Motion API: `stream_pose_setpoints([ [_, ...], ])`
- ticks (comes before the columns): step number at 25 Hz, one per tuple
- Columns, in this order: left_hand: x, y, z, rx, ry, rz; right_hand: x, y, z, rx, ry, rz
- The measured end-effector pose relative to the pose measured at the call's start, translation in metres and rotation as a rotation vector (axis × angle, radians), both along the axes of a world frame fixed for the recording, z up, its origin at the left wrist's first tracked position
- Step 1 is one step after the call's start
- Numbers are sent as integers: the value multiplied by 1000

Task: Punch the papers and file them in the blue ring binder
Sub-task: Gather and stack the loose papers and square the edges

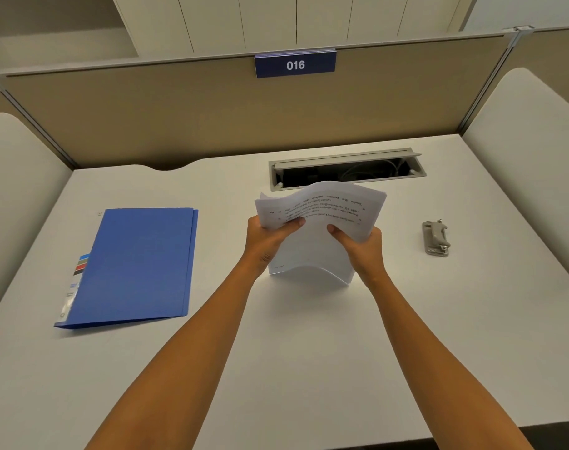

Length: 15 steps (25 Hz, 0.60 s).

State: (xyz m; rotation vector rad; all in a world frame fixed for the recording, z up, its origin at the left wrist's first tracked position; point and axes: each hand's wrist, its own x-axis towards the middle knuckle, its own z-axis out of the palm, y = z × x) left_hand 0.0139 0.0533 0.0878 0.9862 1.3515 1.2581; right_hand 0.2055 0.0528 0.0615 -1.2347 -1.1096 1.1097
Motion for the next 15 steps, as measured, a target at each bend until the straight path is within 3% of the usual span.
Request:
stream_pose_setpoints([
  [15, -7, 2, -9, -51, -9, -59, 21, -3, -15, -70, -19, 61],
])
